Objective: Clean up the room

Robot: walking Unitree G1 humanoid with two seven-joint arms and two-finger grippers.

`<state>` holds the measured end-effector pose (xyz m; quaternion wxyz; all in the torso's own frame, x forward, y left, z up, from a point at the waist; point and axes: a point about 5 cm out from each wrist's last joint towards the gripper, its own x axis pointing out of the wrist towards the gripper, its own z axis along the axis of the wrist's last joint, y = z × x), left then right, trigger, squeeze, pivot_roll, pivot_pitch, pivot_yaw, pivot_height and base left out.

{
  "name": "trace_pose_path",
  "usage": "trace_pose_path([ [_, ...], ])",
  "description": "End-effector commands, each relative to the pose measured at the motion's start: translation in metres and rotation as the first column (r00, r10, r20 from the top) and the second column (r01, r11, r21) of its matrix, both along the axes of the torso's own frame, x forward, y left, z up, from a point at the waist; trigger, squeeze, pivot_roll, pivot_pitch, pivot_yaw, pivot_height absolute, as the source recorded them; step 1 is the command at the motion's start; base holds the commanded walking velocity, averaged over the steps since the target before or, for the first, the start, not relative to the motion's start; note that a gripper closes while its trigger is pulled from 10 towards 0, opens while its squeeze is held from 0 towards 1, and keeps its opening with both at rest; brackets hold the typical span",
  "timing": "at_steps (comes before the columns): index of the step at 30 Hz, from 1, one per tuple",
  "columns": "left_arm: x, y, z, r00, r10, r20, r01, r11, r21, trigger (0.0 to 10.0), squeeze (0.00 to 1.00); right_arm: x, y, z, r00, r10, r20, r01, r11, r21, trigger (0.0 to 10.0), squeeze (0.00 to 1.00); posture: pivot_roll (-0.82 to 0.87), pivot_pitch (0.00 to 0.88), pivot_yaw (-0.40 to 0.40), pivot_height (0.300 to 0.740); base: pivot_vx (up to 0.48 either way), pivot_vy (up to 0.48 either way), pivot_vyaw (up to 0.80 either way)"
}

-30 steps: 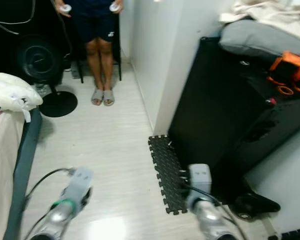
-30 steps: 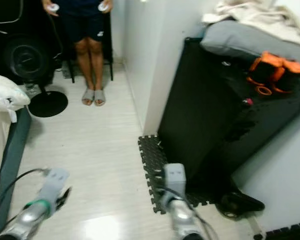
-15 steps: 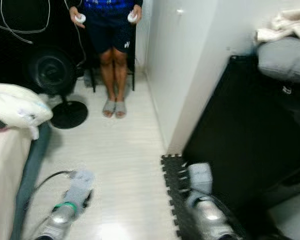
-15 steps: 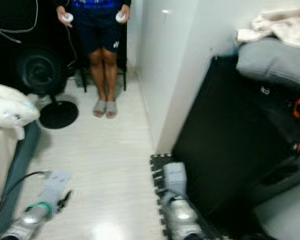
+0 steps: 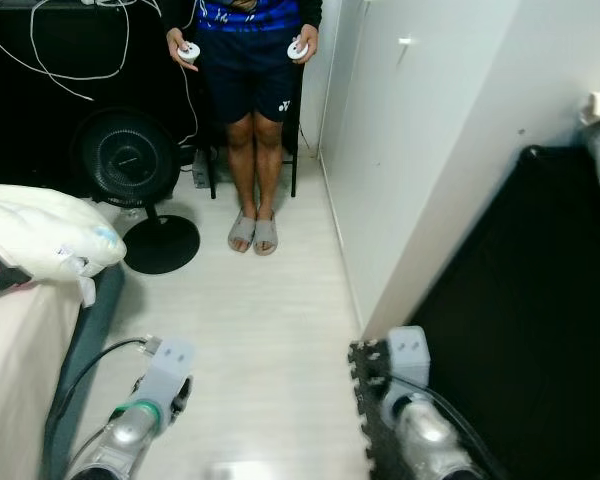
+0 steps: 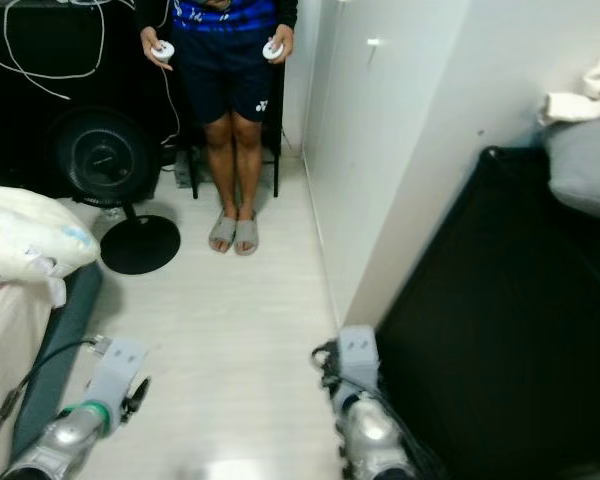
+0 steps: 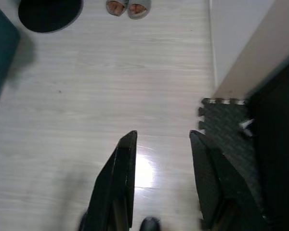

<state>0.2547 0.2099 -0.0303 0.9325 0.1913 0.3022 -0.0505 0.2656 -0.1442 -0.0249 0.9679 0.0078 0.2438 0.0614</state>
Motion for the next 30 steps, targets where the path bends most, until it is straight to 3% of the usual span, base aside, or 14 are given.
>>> trace_pose_path([
  [1,-0.0020,-0.0037,-0.0027,1.000,-0.015,-0.016,0.015,1.000,-0.003,10.0,0.00,-0.0043,-0.0119,-0.0037,0.999,-0.033,-0.020,0.032,0.999,-0.011,10.0,0.00,0.02,0.012,0.066,0.740,0.439,0.000,0.00],
  [19,-0.0028,-0.0030,-0.0034,1.000,-0.015,-0.024,0.015,1.000,0.000,10.0,0.00,-0.0037,-0.0122,-0.0030,0.999,-0.042,-0.016,0.042,0.999,0.006,10.0,0.00,0.02,0.019,0.070,0.740,0.408,0.000,0.00],
  [27,-0.0033,-0.0026,-0.0041,0.999,-0.012,-0.032,0.012,1.000,0.002,10.0,0.00,-0.0054,-0.0107,-0.0049,0.999,-0.007,-0.035,0.007,1.000,0.013,10.0,0.00,0.02,0.024,0.070,0.740,0.000,0.000,0.00],
  [30,-0.0029,-0.0035,-0.0039,0.999,-0.024,-0.033,0.024,1.000,0.003,10.0,0.00,-0.0053,-0.0102,-0.0048,0.999,-0.001,-0.034,0.001,1.000,0.014,10.0,0.00,0.02,0.023,0.071,0.740,0.000,0.000,0.68],
])
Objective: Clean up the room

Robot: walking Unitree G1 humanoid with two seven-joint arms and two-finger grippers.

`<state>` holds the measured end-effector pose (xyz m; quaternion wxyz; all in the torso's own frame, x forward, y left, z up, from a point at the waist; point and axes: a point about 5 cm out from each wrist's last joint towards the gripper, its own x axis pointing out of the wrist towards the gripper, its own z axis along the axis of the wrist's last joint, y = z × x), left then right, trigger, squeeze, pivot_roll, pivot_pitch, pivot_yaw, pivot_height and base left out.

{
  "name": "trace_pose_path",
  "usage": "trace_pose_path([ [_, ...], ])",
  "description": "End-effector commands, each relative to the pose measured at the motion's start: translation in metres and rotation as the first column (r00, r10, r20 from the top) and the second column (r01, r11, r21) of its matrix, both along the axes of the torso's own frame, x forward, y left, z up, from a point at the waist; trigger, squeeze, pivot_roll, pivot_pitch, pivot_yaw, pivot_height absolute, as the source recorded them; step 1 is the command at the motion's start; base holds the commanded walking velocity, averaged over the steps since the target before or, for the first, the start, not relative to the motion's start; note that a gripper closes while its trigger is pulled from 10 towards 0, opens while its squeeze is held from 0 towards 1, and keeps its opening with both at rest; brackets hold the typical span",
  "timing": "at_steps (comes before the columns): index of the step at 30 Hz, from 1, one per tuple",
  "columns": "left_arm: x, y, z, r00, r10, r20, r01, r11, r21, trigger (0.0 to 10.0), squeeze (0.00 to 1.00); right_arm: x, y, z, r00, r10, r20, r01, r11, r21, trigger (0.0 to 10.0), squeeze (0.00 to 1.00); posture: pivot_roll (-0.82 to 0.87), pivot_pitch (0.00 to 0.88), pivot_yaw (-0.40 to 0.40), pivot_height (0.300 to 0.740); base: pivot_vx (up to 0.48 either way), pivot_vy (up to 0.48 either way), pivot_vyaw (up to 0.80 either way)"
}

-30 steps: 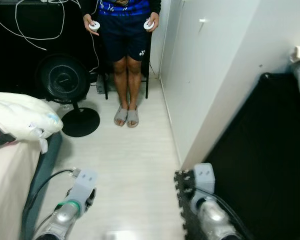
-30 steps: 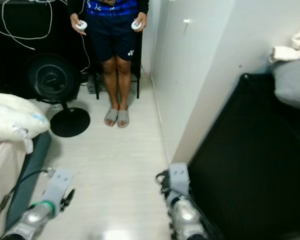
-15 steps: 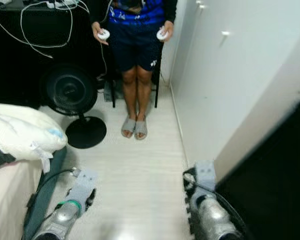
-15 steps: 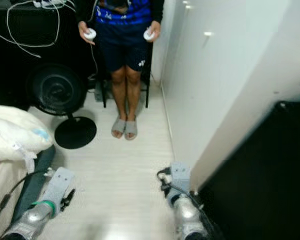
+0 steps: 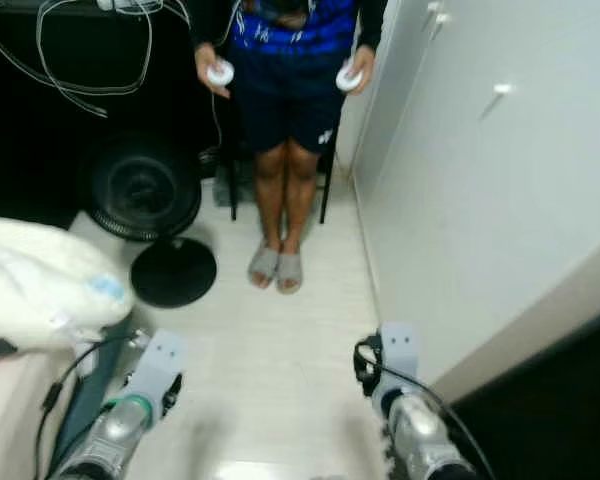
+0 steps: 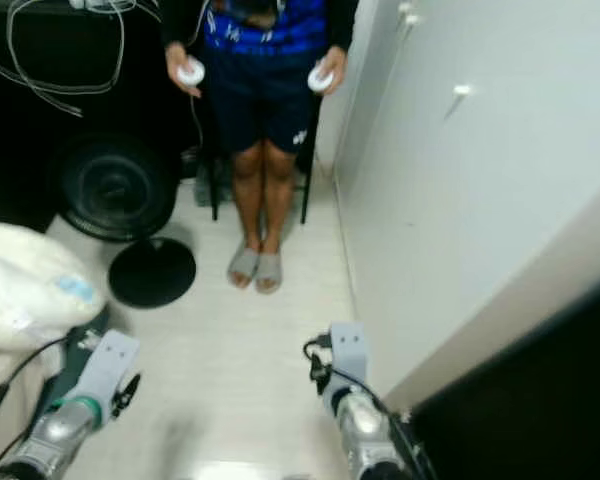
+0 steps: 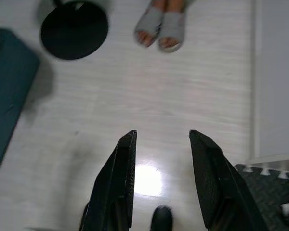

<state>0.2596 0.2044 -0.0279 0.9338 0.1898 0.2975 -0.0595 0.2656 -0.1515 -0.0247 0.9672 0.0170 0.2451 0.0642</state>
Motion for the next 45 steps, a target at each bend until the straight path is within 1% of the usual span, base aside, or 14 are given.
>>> trace_pose_path([
  [1,-0.0076,0.0019,-0.0063,0.999,-0.009,-0.039,0.009,1.000,0.013,10.0,0.00,-0.0053,-0.0027,-0.0050,1.000,0.000,-0.030,0.000,1.000,-0.005,10.0,0.00,0.02,0.023,0.071,0.740,0.000,0.000,0.79],
  [17,-0.0051,0.0005,-0.0048,0.999,-0.022,-0.039,0.023,1.000,0.017,10.0,0.00,-0.0049,-0.0009,-0.0045,0.999,0.020,-0.027,-0.020,1.000,-0.003,10.0,0.00,0.02,0.022,0.073,0.740,0.000,0.000,0.79],
  [24,-0.0040,0.0004,-0.0040,0.999,-0.030,-0.038,0.031,0.999,0.021,10.0,0.00,-0.0046,0.0022,-0.0039,0.999,0.043,-0.019,-0.043,0.999,-0.002,10.0,0.00,0.02,0.021,0.076,0.740,0.000,0.000,0.78],
  [45,-0.0039,-0.0020,-0.0043,0.999,-0.038,-0.038,0.039,0.999,0.020,10.0,0.00,-0.0065,0.0009,-0.0054,0.999,0.045,-0.027,-0.045,0.999,-0.003,10.0,0.00,0.01,0.026,0.073,0.740,0.000,0.000,0.78],
])
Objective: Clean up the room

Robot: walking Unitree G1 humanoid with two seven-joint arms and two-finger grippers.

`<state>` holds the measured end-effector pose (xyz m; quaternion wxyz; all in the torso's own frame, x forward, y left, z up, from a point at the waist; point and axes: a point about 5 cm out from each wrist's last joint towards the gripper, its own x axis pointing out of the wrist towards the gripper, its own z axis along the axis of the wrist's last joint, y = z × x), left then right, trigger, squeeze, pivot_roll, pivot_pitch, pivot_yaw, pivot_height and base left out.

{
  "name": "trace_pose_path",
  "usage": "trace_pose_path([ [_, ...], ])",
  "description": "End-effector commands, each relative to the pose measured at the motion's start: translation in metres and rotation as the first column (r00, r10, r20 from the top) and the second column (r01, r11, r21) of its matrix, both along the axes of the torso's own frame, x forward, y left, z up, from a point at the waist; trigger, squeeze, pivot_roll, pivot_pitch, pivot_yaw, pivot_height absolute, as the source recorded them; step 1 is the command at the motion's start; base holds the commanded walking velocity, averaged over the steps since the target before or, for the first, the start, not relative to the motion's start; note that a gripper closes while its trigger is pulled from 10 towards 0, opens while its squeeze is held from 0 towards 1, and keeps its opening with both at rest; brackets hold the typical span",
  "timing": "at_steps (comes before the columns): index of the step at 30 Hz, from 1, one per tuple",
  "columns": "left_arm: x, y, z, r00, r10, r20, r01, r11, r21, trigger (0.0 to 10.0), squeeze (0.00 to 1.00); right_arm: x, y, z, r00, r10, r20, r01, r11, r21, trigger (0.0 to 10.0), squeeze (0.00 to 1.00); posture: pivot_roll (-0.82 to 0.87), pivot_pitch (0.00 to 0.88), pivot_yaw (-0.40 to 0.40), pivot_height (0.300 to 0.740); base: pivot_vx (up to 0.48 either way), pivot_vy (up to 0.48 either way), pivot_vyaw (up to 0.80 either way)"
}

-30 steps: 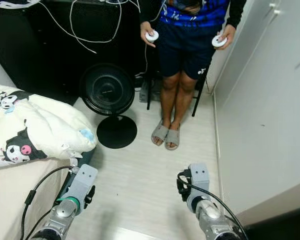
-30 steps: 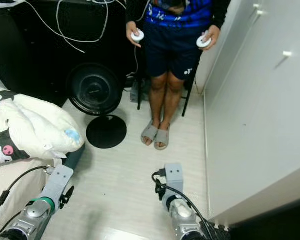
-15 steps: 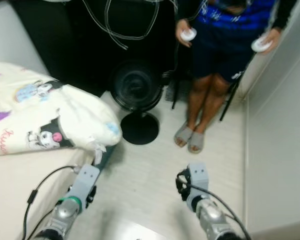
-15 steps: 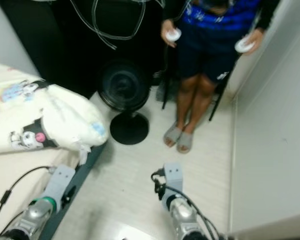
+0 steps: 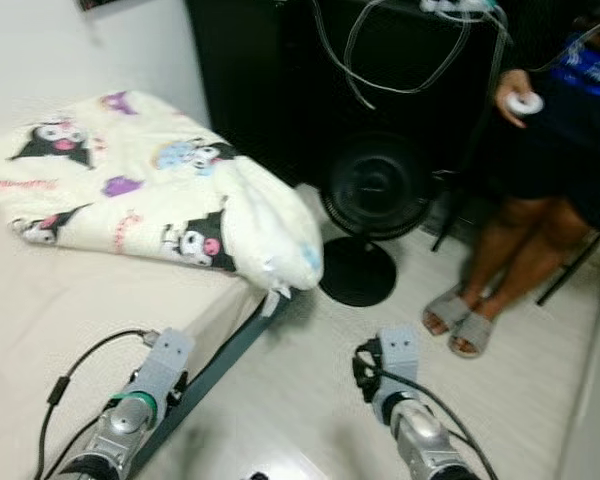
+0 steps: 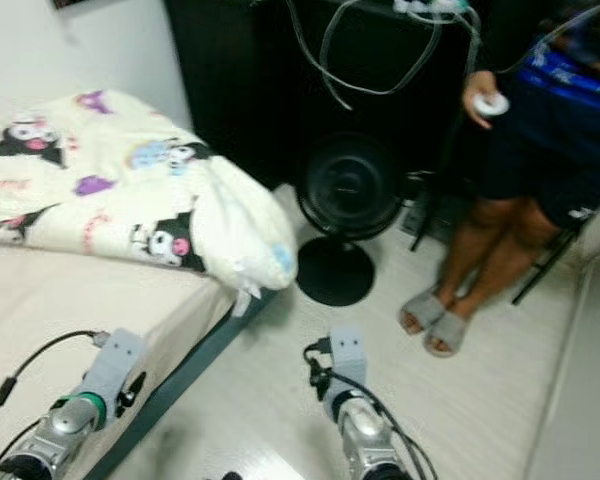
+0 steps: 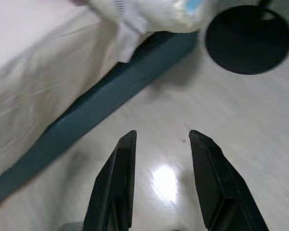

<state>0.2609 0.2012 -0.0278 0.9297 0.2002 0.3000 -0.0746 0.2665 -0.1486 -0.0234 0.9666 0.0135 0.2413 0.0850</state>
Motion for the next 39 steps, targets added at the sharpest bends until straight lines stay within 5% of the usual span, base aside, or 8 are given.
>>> trace_pose_path([
  [1,-0.005,0.001,-0.004,1.000,-0.005,-0.027,0.005,1.000,0.008,10.0,0.00,-0.007,-0.002,-0.007,0.999,0.003,-0.035,-0.004,1.000,-0.009,10.0,0.00,0.01,0.026,0.073,0.740,0.000,0.000,0.78],
  [14,-0.004,0.000,-0.003,0.997,-0.058,-0.047,0.058,0.998,-0.008,10.0,0.00,-0.009,-0.004,-0.007,1.000,-0.012,-0.023,0.011,1.000,-0.026,10.0,0.00,-0.02,0.051,0.101,0.740,0.000,0.000,0.78],
  [25,0.014,-0.027,0.010,0.997,-0.057,0.048,0.064,0.985,-0.163,10.0,0.00,-0.013,-0.023,-0.006,0.998,0.068,0.000,-0.068,0.989,-0.131,10.0,0.00,-0.06,0.089,0.009,0.740,0.000,0.000,0.77],
  [39,0.023,-0.040,0.018,0.994,-0.064,0.091,0.081,0.977,-0.197,10.0,0.00,-0.007,-0.025,0.000,0.999,0.032,0.031,-0.028,0.991,-0.133,10.0,0.00,-0.06,0.094,0.021,0.740,0.000,0.000,0.77],
])
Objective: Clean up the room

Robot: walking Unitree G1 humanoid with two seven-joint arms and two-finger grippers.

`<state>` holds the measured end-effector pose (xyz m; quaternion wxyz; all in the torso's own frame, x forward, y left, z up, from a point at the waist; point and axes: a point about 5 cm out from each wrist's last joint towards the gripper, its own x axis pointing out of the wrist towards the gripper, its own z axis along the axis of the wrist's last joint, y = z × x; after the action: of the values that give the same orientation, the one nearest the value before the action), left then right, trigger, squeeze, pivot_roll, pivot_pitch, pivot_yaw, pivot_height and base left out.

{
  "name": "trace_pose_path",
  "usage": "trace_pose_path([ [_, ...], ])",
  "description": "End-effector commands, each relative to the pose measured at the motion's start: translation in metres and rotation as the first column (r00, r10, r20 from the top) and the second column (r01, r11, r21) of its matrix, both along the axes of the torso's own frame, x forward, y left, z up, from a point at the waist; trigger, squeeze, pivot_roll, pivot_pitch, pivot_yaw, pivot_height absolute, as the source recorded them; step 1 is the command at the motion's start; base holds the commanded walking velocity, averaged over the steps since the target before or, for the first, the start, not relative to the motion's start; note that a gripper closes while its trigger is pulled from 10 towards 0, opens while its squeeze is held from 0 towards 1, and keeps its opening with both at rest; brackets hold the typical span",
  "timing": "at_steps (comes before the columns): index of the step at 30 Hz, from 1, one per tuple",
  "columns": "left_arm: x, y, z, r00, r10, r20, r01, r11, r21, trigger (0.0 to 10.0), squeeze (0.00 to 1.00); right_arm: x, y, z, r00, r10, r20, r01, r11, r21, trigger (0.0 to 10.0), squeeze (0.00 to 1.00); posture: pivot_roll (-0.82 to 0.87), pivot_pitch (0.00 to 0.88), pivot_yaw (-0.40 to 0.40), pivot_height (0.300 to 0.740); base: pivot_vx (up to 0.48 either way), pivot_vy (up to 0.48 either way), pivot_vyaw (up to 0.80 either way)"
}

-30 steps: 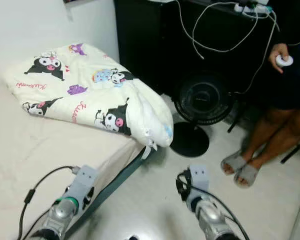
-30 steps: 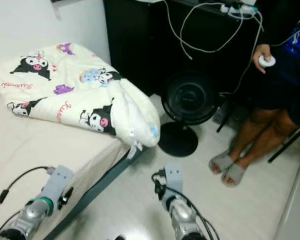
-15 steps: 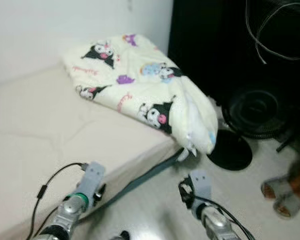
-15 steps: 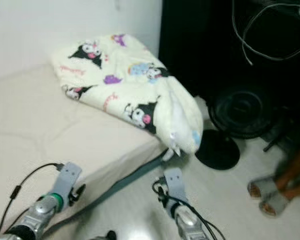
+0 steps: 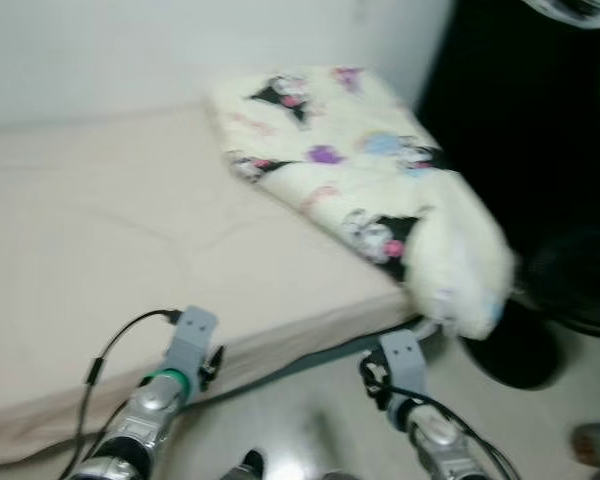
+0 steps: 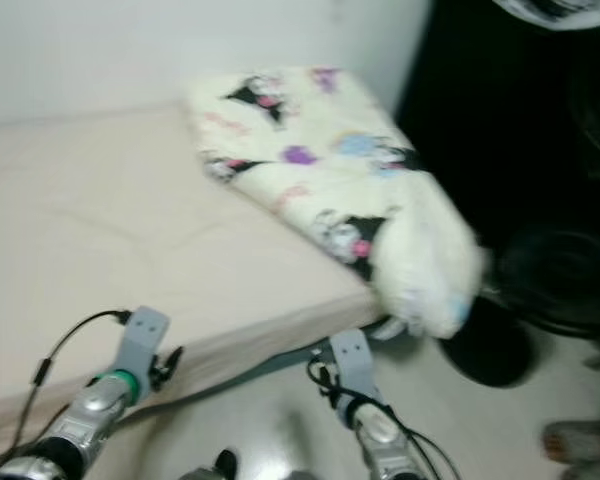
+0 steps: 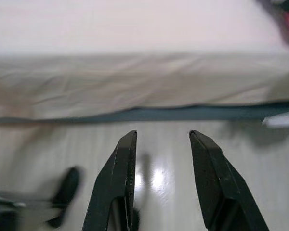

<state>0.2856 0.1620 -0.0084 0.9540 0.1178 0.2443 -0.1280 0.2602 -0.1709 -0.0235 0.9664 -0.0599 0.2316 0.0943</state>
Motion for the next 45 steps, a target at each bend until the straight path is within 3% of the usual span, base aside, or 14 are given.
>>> trace_pose_path([
  [1,-0.001,-0.001,0.000,1.000,-0.010,0.012,0.010,1.000,0.005,10.0,0.00,0.001,-0.003,0.002,0.999,-0.031,0.014,0.031,1.000,0.006,10.0,0.00,-0.06,0.094,0.022,0.740,0.000,0.000,0.62],
  [10,0.007,-0.006,0.008,0.998,-0.020,0.054,0.019,1.000,0.014,10.0,0.00,0.008,-0.010,0.009,0.996,-0.074,0.050,0.073,0.997,0.013,10.0,0.00,-0.06,0.095,0.028,0.740,0.000,0.000,0.33],
  [24,0.010,-0.010,0.012,0.996,-0.047,0.079,0.045,0.999,0.028,10.0,0.00,0.007,-0.004,0.007,0.995,-0.087,0.050,0.085,0.996,0.038,10.0,0.00,-0.06,0.096,0.036,0.740,0.000,0.000,0.72],
  [45,0.011,-0.018,0.015,0.988,-0.104,0.117,0.100,0.994,0.042,10.0,0.00,0.007,-0.004,0.007,0.992,-0.118,0.050,0.115,0.991,0.063,10.0,0.00,-0.06,0.090,0.042,0.740,0.000,-0.442,0.00],
])
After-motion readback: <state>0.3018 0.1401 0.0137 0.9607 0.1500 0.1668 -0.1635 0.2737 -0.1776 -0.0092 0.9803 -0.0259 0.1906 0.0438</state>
